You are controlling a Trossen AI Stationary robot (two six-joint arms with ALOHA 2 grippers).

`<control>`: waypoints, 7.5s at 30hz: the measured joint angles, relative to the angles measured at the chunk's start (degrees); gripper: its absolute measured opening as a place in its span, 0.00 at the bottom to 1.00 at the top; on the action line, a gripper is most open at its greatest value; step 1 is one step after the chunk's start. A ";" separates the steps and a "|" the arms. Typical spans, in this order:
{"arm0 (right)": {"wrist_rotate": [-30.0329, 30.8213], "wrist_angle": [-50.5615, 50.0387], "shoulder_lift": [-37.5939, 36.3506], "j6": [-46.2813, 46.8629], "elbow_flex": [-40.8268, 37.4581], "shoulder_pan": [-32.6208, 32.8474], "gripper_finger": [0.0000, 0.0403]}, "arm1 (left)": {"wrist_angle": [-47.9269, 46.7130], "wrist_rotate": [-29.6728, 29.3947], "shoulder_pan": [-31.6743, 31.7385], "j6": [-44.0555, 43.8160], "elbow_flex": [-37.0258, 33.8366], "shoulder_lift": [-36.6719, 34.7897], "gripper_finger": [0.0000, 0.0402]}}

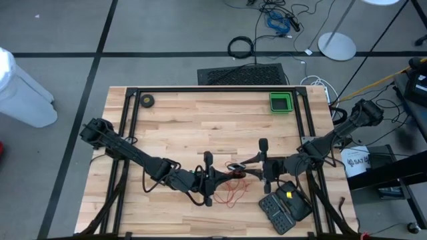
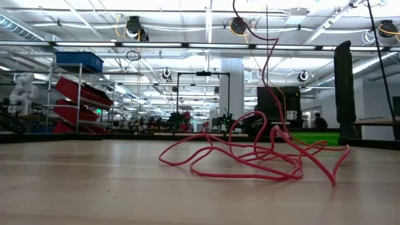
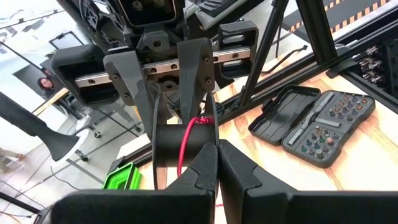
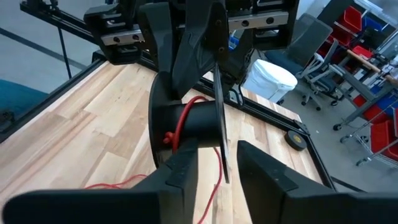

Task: Coil cords
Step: Uncoil the red wire from the spool

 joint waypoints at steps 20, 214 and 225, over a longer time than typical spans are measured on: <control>-5.20 -0.08 0.24 -3.61 0.02 -0.52 0.00 | 1.19 2.94 0.00 -1.62 0.00 -0.02 0.02; 9.16 -3.62 -3.58 -4.90 0.01 5.66 0.00 | -1.13 3.88 0.42 -10.32 0.48 -1.09 0.02; 19.69 -2.05 -0.89 -7.97 0.01 5.20 0.00 | 4.60 10.62 0.31 -11.96 0.48 -1.09 0.02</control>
